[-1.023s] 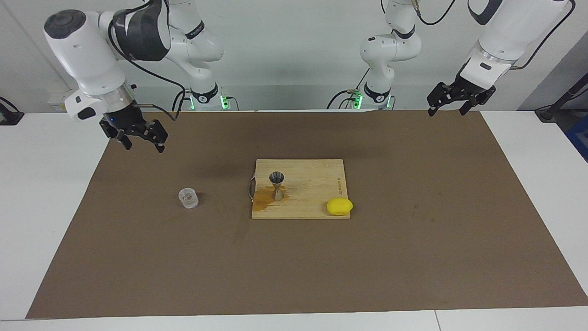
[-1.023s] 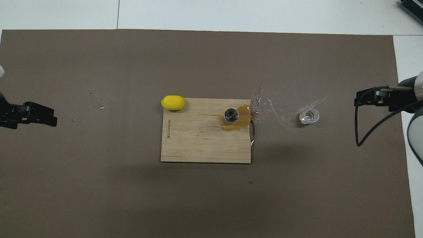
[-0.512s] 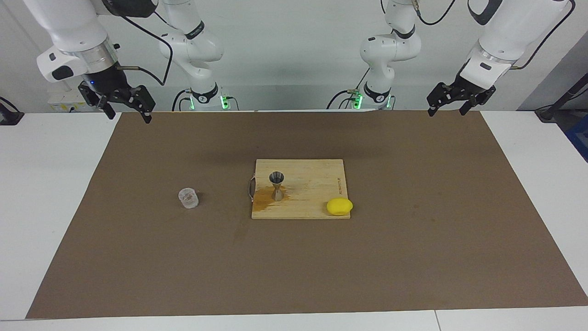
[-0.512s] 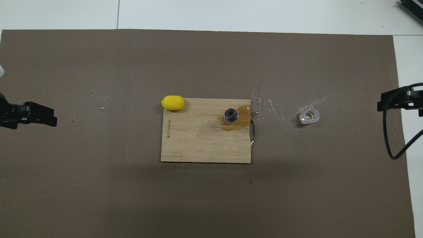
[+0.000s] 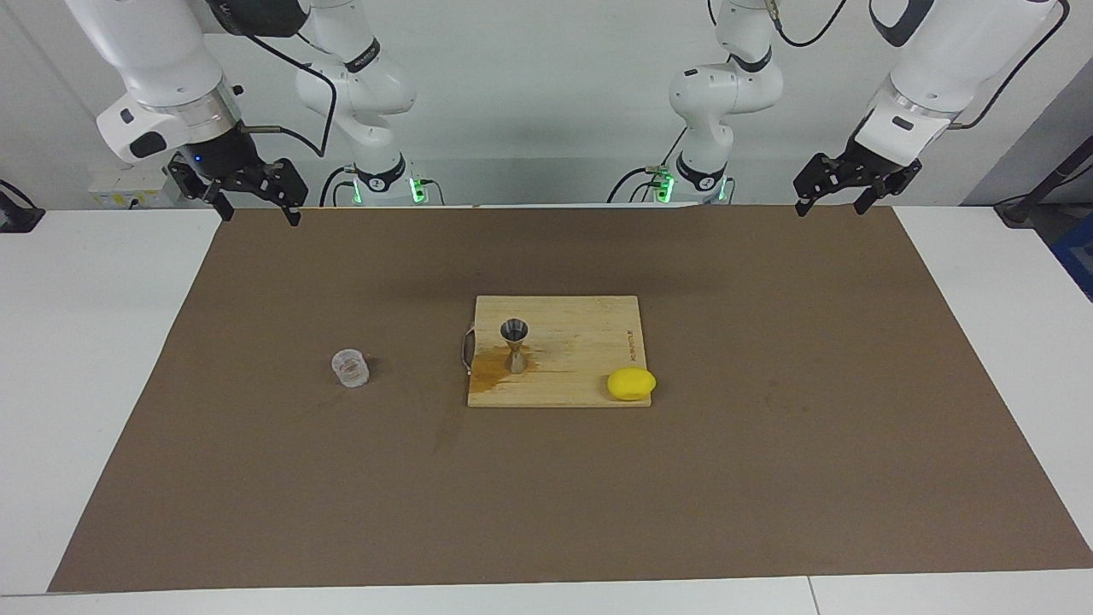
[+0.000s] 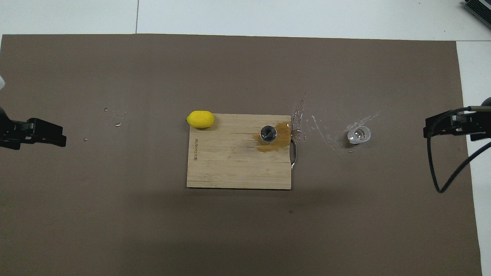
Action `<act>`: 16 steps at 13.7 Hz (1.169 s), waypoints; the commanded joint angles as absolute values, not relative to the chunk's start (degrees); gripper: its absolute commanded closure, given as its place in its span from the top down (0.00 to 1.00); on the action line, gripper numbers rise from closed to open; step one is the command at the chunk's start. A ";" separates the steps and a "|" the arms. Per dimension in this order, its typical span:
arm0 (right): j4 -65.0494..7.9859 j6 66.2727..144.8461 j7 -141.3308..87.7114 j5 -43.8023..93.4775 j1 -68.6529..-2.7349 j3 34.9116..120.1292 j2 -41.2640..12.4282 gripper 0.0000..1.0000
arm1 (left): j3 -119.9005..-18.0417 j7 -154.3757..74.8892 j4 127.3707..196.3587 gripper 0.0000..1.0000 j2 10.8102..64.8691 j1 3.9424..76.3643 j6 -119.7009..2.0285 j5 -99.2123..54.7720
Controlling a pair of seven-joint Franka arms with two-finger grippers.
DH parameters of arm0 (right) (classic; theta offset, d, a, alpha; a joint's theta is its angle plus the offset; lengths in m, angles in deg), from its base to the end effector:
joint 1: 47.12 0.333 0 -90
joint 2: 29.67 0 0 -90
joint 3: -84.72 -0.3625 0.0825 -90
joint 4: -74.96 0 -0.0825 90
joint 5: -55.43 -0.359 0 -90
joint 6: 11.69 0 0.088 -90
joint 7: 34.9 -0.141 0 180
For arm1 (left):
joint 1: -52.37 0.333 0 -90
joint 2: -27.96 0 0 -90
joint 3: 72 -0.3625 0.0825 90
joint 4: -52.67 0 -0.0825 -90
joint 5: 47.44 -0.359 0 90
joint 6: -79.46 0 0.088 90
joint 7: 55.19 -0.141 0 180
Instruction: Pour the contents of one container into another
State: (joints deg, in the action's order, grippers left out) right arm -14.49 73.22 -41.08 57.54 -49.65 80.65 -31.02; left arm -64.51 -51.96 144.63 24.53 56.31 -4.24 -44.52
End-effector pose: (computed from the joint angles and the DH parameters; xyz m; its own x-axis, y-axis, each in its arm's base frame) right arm 0.5100 0.0088 0.6461 0.9951 -0.0842 -0.0512 -0.0820 -0.9957 0.0442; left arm 0.4918 -0.0405 0.6434 0.9962 -0.0101 -0.0869 -0.0068 -0.9992 0.0383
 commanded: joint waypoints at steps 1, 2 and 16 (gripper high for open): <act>-15.83 73.39 -41.14 58.33 -49.31 80.76 -31.87 1.00 | -64.44 -52.11 145.04 1.00 24.18 56.41 -3.77 -45.42; -16.18 73.30 -41.31 57.37 -49.75 80.85 -32.22 1.00 | -64.44 -52.11 145.04 1.00 24.18 56.41 -3.77 -45.42; -17.33 74.18 -41.49 55.95 -50.46 81.12 -32.84 1.00 | -64.35 -52.11 145.04 1.00 24.18 56.41 -3.86 -45.42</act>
